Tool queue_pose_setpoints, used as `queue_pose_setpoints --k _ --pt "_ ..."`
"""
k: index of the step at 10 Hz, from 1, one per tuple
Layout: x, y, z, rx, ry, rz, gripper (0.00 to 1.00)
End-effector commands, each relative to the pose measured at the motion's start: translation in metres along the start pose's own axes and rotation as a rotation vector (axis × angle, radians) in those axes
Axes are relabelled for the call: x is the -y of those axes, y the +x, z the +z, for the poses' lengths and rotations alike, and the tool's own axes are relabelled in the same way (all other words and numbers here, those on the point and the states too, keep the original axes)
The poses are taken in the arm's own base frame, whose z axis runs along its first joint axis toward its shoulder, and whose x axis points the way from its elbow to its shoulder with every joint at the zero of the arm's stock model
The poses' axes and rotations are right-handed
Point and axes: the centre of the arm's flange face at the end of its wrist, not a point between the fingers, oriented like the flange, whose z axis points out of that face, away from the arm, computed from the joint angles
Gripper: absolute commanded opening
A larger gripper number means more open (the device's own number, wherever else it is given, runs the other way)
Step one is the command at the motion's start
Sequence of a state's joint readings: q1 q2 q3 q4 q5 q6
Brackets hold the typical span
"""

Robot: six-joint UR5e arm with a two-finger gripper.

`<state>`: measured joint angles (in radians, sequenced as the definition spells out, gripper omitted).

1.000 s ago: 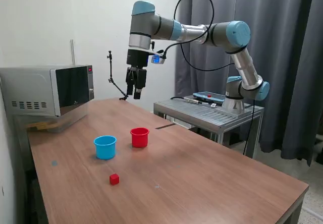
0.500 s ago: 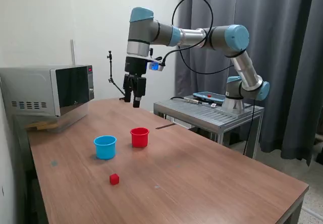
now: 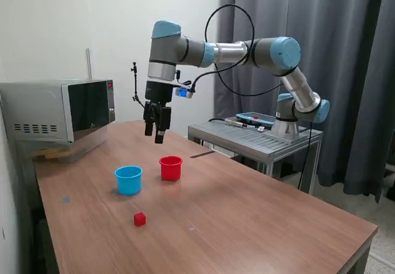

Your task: Place red objects in the red bin, and blue objects in the blue bin.

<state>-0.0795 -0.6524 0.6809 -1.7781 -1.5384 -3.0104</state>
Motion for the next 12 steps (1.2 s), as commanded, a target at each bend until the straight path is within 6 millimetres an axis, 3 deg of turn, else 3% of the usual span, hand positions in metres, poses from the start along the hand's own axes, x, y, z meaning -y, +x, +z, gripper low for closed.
queue_pose_setpoints --k 1,6,12 --pt "-0.013 0.000 0.017 -0.004 -0.014 -0.019 1.00" --pt "-0.031 0.001 0.057 -0.005 -0.020 -0.033 1.00" --pt "-0.034 0.009 0.112 -0.055 0.021 -0.043 1.00"
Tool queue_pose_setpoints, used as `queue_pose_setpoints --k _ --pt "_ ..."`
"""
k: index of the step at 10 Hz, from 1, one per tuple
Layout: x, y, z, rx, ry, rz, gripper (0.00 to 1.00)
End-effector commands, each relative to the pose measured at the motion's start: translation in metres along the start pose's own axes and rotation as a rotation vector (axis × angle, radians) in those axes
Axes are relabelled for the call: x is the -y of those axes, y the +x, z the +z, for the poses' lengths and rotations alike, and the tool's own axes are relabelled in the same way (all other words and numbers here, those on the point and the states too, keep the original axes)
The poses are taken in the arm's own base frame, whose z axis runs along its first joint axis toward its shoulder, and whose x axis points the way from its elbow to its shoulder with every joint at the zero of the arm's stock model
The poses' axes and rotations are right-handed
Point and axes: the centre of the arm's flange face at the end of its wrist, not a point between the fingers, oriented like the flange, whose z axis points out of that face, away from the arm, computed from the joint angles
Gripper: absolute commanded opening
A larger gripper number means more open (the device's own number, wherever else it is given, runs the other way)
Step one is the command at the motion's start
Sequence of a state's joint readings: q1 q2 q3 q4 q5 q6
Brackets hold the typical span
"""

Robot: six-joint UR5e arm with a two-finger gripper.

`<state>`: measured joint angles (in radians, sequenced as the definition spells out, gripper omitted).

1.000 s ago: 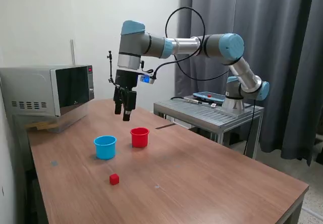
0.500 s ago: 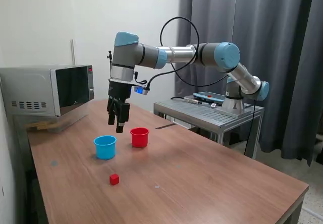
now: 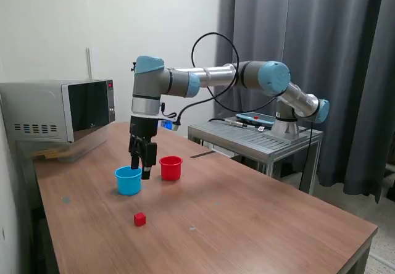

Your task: Place red objects in the red bin, and blue objects in the blue bin.

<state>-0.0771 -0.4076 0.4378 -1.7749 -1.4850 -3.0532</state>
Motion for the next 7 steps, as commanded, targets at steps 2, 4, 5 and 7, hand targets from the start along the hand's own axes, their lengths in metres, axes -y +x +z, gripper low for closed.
queue_pose_setpoints --k 2,4,5,7 --pt "0.000 -0.001 0.035 -0.001 0.025 0.005 1.00" --pt "0.001 0.003 0.049 -0.025 0.037 0.002 1.00" --pt "0.002 0.004 0.057 -0.027 0.042 0.003 1.00" --pt "0.002 0.003 0.065 -0.025 0.045 0.003 1.00"
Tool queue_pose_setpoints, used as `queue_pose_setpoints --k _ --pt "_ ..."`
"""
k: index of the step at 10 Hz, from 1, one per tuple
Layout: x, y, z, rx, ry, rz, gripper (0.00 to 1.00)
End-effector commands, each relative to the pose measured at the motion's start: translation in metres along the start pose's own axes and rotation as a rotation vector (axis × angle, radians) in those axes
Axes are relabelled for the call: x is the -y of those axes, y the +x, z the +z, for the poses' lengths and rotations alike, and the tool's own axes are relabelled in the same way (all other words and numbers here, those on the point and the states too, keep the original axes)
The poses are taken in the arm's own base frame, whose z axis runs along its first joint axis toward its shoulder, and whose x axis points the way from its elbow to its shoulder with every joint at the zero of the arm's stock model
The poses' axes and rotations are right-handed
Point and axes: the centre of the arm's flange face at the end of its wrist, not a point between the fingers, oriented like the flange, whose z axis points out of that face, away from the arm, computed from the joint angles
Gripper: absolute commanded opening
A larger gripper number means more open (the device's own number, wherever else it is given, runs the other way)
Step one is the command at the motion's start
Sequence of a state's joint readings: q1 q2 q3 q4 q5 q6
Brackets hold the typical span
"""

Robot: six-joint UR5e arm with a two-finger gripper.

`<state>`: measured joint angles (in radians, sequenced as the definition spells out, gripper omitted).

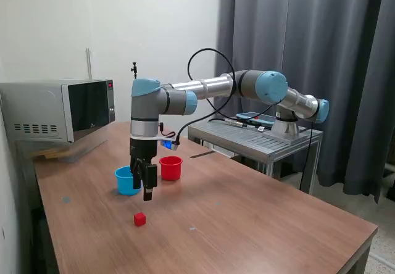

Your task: Place red objects in the red bin, and blue objects in the blue bin.

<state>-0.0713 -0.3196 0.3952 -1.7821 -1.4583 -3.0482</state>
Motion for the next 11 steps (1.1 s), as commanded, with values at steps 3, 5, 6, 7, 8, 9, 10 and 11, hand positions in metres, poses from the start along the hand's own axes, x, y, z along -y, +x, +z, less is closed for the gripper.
queue_pose_setpoints --k 3,5,6,7,8,9,10,11 --pt "0.002 -0.004 0.025 0.000 0.024 0.004 1.00" --pt "0.003 -0.004 0.044 -0.001 0.019 0.003 1.00" --pt "0.002 -0.005 0.047 -0.002 0.010 0.002 1.00" --pt "0.000 -0.005 0.050 -0.005 -0.023 -0.003 1.00" --pt "0.001 -0.005 0.053 -0.005 -0.022 -0.003 1.00" --pt "0.002 -0.006 0.057 -0.003 -0.016 -0.002 1.00" --pt "0.003 -0.006 0.059 -0.002 -0.011 -0.002 1.00" --pt "0.005 -0.007 0.065 0.000 -0.004 -0.009 1.00"
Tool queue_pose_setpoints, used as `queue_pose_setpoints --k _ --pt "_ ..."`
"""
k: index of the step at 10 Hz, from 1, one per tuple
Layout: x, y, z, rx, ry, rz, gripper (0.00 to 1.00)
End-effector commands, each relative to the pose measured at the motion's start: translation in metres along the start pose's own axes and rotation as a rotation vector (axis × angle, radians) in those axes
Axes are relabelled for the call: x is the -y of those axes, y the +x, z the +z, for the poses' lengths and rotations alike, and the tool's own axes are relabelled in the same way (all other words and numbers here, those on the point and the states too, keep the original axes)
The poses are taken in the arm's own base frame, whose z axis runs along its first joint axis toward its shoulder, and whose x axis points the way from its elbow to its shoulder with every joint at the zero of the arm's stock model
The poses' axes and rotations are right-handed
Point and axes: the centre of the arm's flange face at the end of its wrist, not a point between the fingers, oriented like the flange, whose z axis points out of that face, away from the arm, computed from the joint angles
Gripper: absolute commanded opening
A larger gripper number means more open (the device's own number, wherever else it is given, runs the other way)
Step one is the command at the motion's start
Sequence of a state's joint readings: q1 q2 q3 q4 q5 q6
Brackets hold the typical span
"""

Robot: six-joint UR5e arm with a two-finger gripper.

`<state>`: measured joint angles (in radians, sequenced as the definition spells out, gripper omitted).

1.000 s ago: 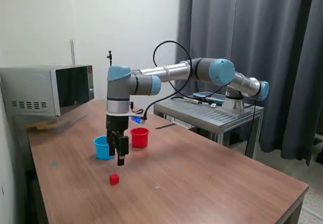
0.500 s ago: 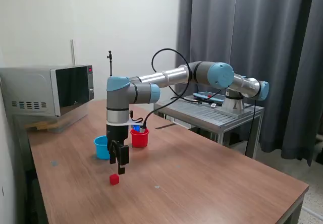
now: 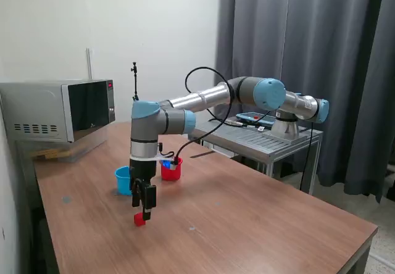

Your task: Place red objects in the red bin, and blue objects in the blue bin.

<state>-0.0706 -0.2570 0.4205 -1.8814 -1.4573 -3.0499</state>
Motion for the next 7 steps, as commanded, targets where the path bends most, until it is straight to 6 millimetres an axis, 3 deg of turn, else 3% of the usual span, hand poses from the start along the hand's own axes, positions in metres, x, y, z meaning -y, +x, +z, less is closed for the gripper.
queue_pose_setpoints --k 1,6,7 --pt "0.0046 -0.0033 0.0118 0.003 0.018 -0.007 1.00" --pt "0.0055 -0.0087 0.0160 0.010 0.023 -0.054 1.00" --pt "0.0055 -0.0087 0.0160 0.010 0.023 -0.054 0.00"
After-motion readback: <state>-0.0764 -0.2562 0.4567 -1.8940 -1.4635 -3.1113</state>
